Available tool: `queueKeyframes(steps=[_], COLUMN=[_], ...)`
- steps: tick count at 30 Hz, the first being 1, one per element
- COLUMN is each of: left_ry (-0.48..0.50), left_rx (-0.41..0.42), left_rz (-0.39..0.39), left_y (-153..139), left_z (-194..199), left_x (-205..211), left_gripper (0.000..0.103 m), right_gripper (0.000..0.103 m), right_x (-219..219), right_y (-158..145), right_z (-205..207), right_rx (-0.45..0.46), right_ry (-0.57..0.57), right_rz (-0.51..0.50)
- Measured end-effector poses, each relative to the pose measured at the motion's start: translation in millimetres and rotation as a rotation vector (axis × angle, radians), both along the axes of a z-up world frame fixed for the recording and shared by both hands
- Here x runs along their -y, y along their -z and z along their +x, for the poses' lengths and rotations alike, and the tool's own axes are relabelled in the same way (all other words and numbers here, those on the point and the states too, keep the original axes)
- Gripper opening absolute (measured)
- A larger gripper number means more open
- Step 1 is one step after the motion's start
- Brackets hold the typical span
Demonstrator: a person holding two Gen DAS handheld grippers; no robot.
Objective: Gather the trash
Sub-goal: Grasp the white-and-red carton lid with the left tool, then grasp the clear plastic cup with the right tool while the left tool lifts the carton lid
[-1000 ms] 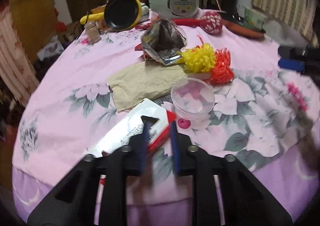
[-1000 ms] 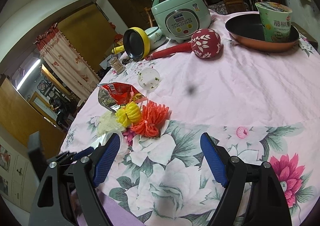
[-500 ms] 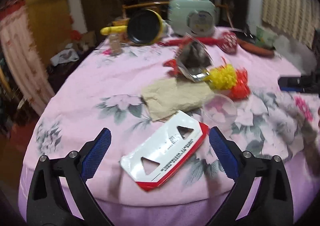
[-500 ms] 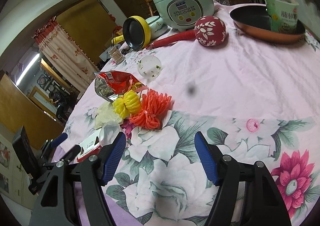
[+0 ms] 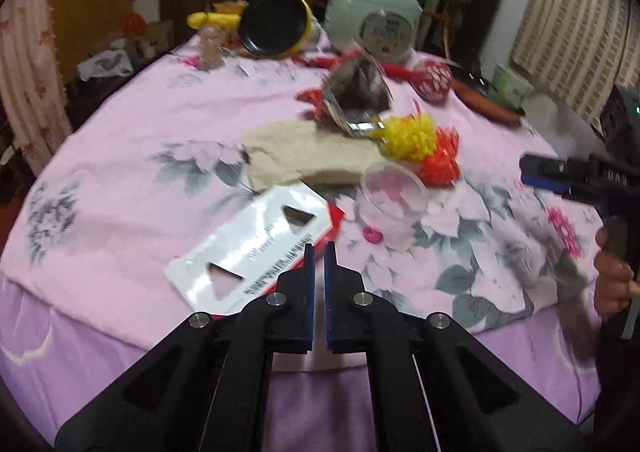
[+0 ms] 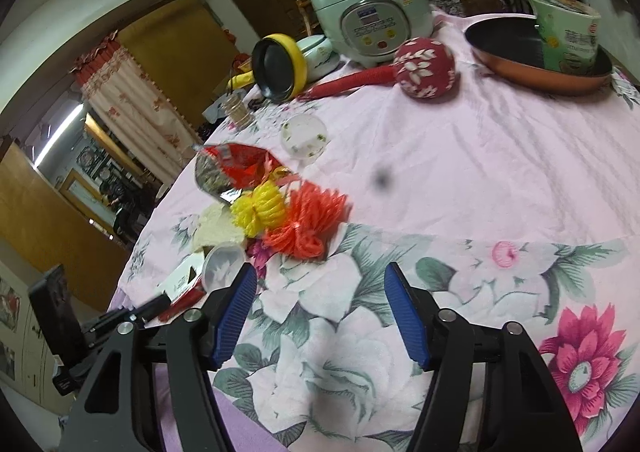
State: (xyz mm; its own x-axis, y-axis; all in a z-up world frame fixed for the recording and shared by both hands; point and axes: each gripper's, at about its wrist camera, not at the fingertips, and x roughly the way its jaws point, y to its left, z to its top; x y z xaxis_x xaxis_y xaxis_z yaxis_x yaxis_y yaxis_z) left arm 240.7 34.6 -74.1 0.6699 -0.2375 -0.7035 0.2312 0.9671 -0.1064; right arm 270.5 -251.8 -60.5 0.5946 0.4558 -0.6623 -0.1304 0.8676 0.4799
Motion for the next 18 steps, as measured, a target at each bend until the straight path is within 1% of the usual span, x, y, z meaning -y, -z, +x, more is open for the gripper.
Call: queueKeyframes(steps=[1,2,3,4,5,7,8,9,13,14,15,16,17,18], left_ry=[-0.043,-0.061,-0.054,-0.052,-0.069,-0.106,-0.116,-0.128,-0.141,-0.142,-0.147,-0.150,-0.144,-0.130], left_rx=[0.022,0.028,0.021,0.012,0.012,0.030,0.036,0.033,-0.012,-0.020,-0.033,-0.041,-0.044,-0.042], left_rz=[0.017,0.017,0.008,0.003,0.007,0.008,-0.003,-0.028,-0.122,-0.138,-0.160,-0.178,-0.183,-0.173], left_y=[-2.0,-2.9,-2.3,-1.9,-1.8,-4.1,-5.3,-5.2,-0.8,0.1,1.6,2.7,2.7,2.3], left_z=[-0.3,2.1,4.9,7.2,9.3,9.2,8.8,9.0,15.4,16.7,18.3,19.1,18.7,17.9], left_x=[-0.5,-1.9,-1.3,-2.9,-6.0,-12.8,-16.7,-23.9,-41.7,-44.4,-48.1,-50.5,-49.9,-46.5], left_gripper=[0.008,0.014,0.021,0.041,0.059,0.069,0.073,0.074,0.075,0.077,0.078,0.079,0.082,0.083], right_gripper=[0.065,0.065,0.065,0.065,0.065,0.066,0.066,0.066,0.068,0.068,0.065,0.029,0.031,0.030], right_x=[-3.0,-10.1,-16.2,-22.7,-36.1,-61.2,-73.5,-88.9,-140.4,-146.4,-153.2,-156.4,-157.3,-154.6], right_y=[0.3,1.0,1.2,1.2,1.2,2.1,3.6,5.9,23.0,26.3,30.3,31.6,30.8,28.5], right_z=[-0.3,0.3,1.7,3.3,8.7,19.3,25.4,31.8,51.1,52.8,54.3,52.8,49.6,46.1], right_rx=[-0.001,-0.004,-0.009,-0.014,-0.029,-0.049,-0.059,-0.068,-0.101,-0.104,-0.108,-0.099,-0.084,-0.070], right_ry=[-0.009,-0.030,-0.043,-0.053,-0.071,-0.102,-0.120,-0.141,-0.193,-0.206,-0.214,-0.211,-0.213,-0.219], right_rz=[-0.001,-0.004,-0.010,-0.021,-0.053,-0.098,-0.116,-0.140,-0.209,-0.205,-0.218,-0.252,-0.287,-0.292])
